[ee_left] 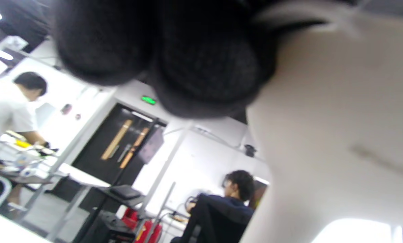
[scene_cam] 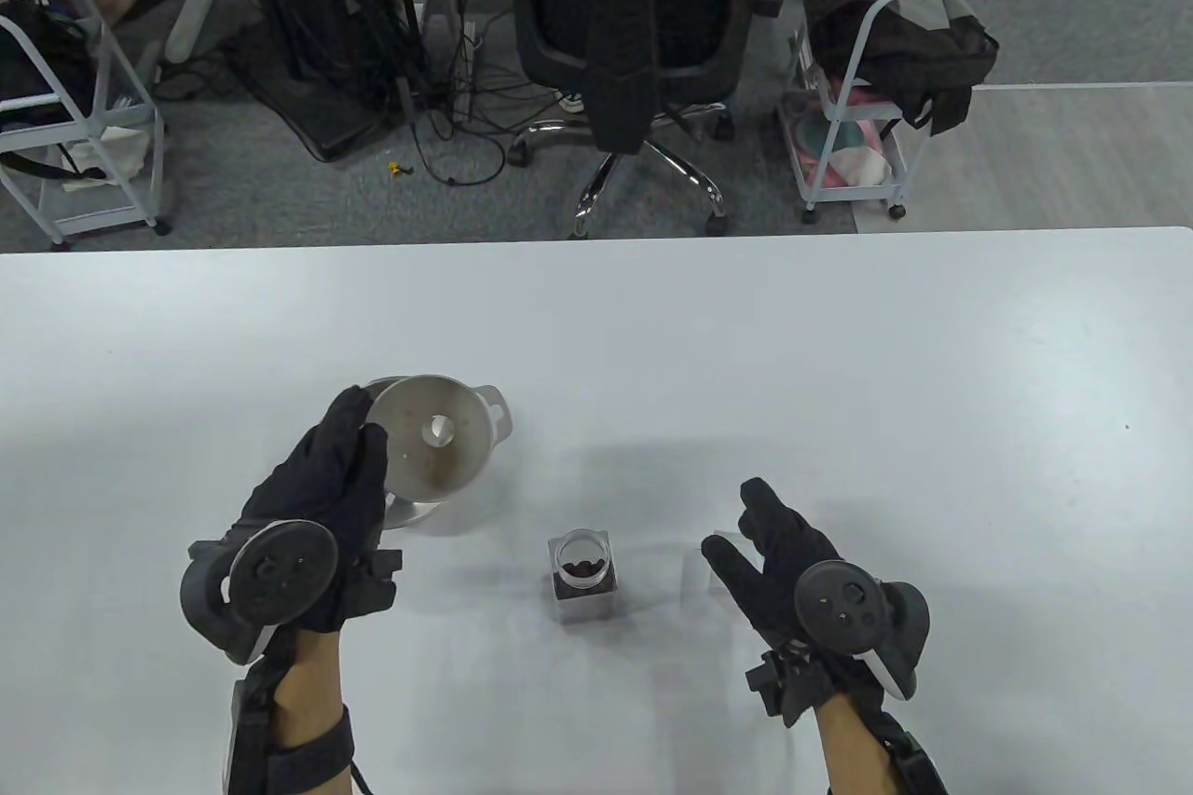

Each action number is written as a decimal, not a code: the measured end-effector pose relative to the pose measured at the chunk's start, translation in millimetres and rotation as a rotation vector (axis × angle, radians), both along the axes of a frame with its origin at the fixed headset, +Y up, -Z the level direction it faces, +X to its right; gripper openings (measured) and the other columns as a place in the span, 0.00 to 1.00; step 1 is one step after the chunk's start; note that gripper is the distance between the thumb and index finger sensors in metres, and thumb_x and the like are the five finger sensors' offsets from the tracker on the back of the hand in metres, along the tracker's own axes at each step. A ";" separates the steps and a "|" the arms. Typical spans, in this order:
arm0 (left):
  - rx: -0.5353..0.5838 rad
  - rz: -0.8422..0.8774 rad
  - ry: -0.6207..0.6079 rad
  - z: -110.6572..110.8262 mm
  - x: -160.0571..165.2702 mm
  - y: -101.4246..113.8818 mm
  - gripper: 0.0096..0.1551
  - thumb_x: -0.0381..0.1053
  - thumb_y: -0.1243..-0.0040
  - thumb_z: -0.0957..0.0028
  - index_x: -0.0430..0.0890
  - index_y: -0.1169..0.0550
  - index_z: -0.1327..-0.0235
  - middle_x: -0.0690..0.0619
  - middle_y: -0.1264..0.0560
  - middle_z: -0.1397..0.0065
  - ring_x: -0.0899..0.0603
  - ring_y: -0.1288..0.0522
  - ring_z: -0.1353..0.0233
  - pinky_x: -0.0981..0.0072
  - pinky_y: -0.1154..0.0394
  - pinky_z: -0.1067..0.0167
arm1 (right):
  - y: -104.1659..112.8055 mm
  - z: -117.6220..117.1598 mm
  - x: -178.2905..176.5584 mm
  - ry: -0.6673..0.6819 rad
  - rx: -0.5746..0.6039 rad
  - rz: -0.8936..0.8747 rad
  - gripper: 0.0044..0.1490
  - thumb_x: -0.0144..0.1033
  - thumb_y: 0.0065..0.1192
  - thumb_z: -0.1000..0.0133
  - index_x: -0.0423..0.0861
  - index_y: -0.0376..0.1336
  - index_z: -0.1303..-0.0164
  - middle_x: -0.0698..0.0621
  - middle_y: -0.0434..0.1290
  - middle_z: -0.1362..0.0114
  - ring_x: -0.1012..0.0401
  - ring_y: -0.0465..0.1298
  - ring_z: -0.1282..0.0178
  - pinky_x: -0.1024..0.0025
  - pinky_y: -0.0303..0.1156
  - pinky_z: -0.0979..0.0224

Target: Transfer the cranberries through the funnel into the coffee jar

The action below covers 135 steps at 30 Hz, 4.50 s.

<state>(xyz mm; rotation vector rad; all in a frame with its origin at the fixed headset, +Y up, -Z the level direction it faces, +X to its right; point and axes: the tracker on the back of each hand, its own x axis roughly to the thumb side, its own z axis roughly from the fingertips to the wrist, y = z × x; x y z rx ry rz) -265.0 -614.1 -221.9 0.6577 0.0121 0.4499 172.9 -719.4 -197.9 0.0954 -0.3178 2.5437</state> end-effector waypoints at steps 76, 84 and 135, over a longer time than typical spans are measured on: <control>-0.499 -0.062 0.105 -42.4 -36.6 -97.4 0.37 0.68 0.28 0.59 0.50 0.15 0.39 0.49 0.10 0.53 0.54 0.12 0.67 0.60 0.14 0.62 | 0.0 -0.1 1.6 0.001 0.007 -0.008 0.50 0.72 0.56 0.38 0.47 0.57 0.15 0.45 0.75 0.27 0.49 0.81 0.34 0.44 0.73 0.31; -0.491 -0.056 0.110 -41.9 -37.9 -95.3 0.38 0.68 0.29 0.59 0.50 0.16 0.38 0.49 0.10 0.51 0.53 0.11 0.67 0.59 0.15 0.62 | 0.0 -0.1 1.6 0.001 0.007 -0.008 0.50 0.72 0.56 0.37 0.46 0.57 0.15 0.45 0.75 0.27 0.49 0.81 0.34 0.44 0.72 0.31; -0.584 -0.258 -0.760 -12.0 129.8 -94.2 0.62 0.71 0.28 0.62 0.39 0.34 0.20 0.42 0.27 0.25 0.35 0.21 0.29 0.36 0.25 0.36 | -12.3 -11.0 -15.4 0.165 -0.141 0.309 0.59 0.69 0.62 0.39 0.48 0.42 0.08 0.34 0.55 0.10 0.34 0.61 0.14 0.32 0.59 0.23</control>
